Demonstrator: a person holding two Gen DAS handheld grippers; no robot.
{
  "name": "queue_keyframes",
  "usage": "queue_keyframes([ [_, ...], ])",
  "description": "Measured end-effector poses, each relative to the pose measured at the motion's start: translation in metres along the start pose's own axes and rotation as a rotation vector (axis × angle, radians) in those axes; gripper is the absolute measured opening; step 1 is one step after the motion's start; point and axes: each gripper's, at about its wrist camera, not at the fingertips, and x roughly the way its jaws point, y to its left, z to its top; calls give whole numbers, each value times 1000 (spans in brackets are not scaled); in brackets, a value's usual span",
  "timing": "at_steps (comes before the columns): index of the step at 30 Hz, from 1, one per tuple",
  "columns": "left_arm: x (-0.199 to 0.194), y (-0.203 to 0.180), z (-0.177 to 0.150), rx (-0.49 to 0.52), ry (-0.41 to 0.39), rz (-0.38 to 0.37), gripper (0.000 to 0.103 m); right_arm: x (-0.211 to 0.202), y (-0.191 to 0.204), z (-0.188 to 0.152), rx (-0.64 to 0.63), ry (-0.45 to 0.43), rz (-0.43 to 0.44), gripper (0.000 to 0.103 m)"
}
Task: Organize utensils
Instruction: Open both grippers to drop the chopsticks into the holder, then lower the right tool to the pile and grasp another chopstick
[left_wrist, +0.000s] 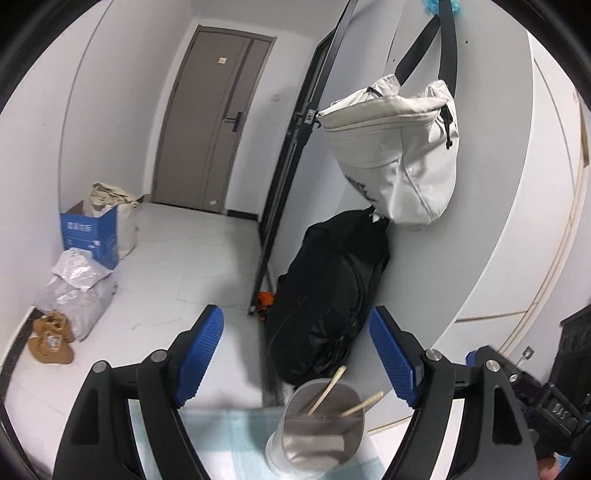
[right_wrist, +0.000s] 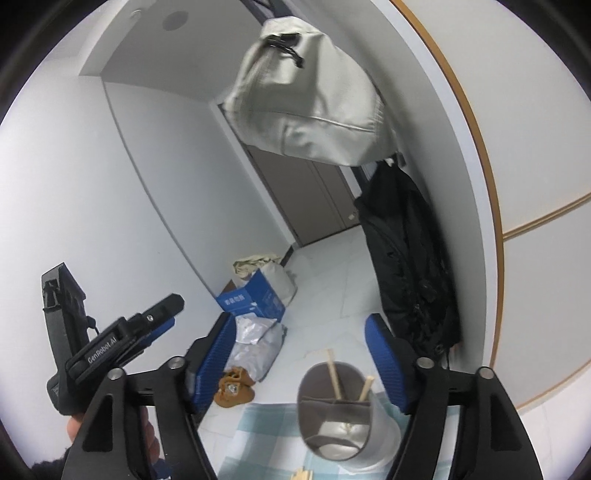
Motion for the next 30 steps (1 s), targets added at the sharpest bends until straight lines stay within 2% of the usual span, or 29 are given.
queue_keyframes([
  [4, -18, -4, -9, 9, 16, 42, 78, -13, 16, -8, -28, -13, 8, 86],
  [9, -35, -5, -23, 29, 0, 102, 78, -17, 27, -21, -42, -3, 17, 87],
  [16, -50, 3, -49, 37, 12, 127, 79, -20, 35, -51, -63, 24, 28, 92],
  [18, -52, 7, -58, 28, 15, 140, 80, -18, 38, -63, -74, 40, 28, 92],
  [21, -51, 16, -74, 16, 33, 161, 88, -14, 39, -78, -89, 67, 25, 93],
  [25, -49, 25, -95, 8, 35, 180, 89, -7, 40, -104, -120, 112, 14, 93],
  [30, -39, 38, -124, -5, 40, 238, 89, 2, 37, -135, -160, 176, -12, 93],
])
